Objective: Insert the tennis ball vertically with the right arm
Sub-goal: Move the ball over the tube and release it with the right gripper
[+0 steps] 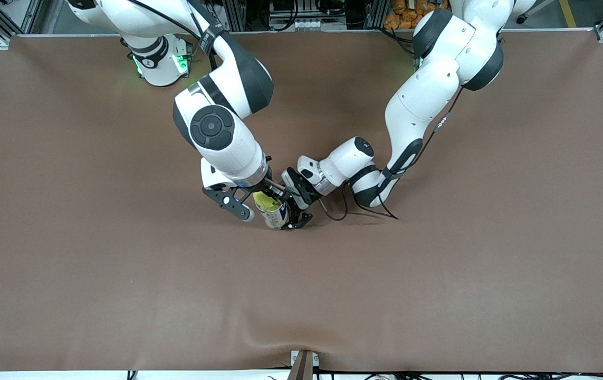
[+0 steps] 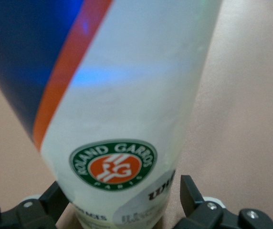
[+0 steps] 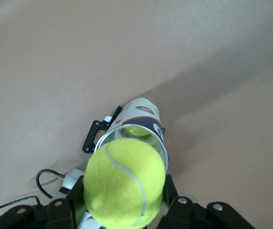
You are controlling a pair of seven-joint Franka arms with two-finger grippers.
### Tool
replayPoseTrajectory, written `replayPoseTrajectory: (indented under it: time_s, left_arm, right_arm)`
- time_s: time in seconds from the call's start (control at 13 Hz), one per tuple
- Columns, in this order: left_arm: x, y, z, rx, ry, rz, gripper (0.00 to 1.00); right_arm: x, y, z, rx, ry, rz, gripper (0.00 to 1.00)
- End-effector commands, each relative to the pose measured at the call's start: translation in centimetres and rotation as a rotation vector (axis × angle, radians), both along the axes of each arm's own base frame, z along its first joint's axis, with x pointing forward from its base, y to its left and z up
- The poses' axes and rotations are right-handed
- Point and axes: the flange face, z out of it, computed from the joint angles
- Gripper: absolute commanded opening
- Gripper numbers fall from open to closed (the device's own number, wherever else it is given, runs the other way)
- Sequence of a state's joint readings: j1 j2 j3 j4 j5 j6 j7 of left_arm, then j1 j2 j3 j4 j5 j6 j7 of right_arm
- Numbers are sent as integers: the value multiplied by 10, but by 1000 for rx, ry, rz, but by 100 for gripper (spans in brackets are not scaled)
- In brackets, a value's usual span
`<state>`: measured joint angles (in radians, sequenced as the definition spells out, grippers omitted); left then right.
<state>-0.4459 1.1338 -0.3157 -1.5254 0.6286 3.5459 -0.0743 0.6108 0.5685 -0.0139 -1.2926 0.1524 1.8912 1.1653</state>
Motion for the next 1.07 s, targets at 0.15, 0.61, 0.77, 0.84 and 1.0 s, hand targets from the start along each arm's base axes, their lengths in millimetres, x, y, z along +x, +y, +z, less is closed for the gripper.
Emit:
replayPoseTrajectory:
  time_s: [0.15,0.61,0.77,0.84,1.0]
  left_arm:
    - [-1,1,4,-9,-5,-10,100]
    - [-1,1,3,-9,-5,-9,100]
    - [-1,1,3,-9,-4,-10,100]
    - [-2,1,2,-8,-2,-10,100]
    - [-1,1,3,-9,-4,-10,100]
  right_arm:
    - [2,2,5,-5,-9,-9,0]
    - [5,0,-7,-16,1,-6,86]
    - [5,1,-9,-17,2,-6,99]
    - [5,1,-9,-17,2,-6,100]
    - [6,-1,-9,-17,2,-9,100]
